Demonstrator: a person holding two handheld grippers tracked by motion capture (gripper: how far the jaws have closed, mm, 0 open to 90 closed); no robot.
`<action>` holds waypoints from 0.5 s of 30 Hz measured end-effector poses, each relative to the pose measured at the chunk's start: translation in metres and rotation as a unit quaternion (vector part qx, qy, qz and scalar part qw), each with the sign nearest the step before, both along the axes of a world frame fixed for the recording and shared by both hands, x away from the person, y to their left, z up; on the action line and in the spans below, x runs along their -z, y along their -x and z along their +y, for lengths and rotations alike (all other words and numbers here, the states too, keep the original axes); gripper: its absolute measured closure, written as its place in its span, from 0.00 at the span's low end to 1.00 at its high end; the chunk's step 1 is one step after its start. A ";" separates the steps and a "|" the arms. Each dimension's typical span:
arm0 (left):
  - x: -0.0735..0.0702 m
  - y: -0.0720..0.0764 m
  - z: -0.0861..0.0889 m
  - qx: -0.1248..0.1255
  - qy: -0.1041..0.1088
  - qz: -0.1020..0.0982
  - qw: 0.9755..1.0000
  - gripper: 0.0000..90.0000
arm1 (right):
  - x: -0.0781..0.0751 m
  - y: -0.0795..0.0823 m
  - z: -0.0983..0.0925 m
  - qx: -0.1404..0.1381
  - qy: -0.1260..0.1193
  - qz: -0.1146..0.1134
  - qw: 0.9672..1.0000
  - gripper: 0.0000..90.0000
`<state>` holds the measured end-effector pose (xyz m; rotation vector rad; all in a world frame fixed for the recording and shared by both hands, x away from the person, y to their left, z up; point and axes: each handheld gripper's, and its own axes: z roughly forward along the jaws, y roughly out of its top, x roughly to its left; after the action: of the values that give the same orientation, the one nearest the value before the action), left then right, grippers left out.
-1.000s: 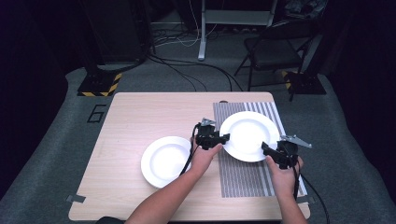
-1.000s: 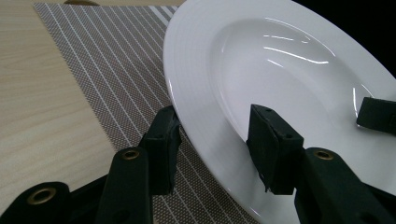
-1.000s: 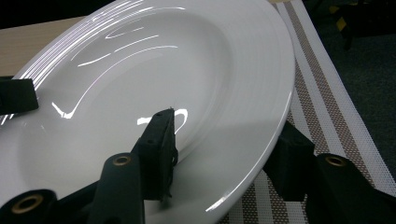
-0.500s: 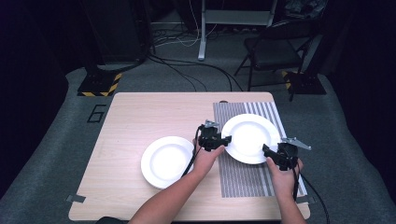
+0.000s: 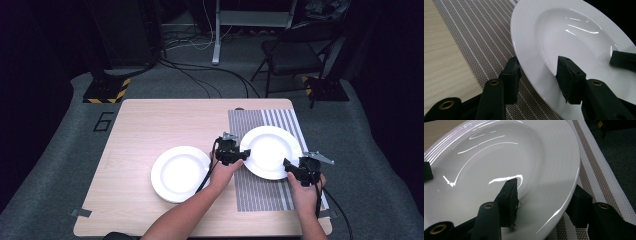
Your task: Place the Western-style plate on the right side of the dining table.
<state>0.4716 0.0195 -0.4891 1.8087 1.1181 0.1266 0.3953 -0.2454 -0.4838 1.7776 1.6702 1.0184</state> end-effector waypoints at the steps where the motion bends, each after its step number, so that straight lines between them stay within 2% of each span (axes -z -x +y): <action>1: 0.001 0.000 0.000 0.000 -0.001 -0.001 1.000 0.61 | 0.001 0.000 0.000 0.001 0.000 0.001 1.000 0.53; 9: 0.005 -0.004 -0.002 -0.001 -0.010 -0.008 1.000 0.61 | 0.005 -0.006 -0.001 0.005 0.002 0.002 1.000 0.53; 15: 0.009 -0.006 -0.003 -0.007 -0.018 -0.003 1.000 0.61 | 0.009 -0.009 0.001 0.009 0.007 0.007 1.000 0.53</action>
<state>0.4779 0.0161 -0.4976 1.8300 1.1309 0.1619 0.4042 -0.2445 -0.4929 1.7923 1.6626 0.9870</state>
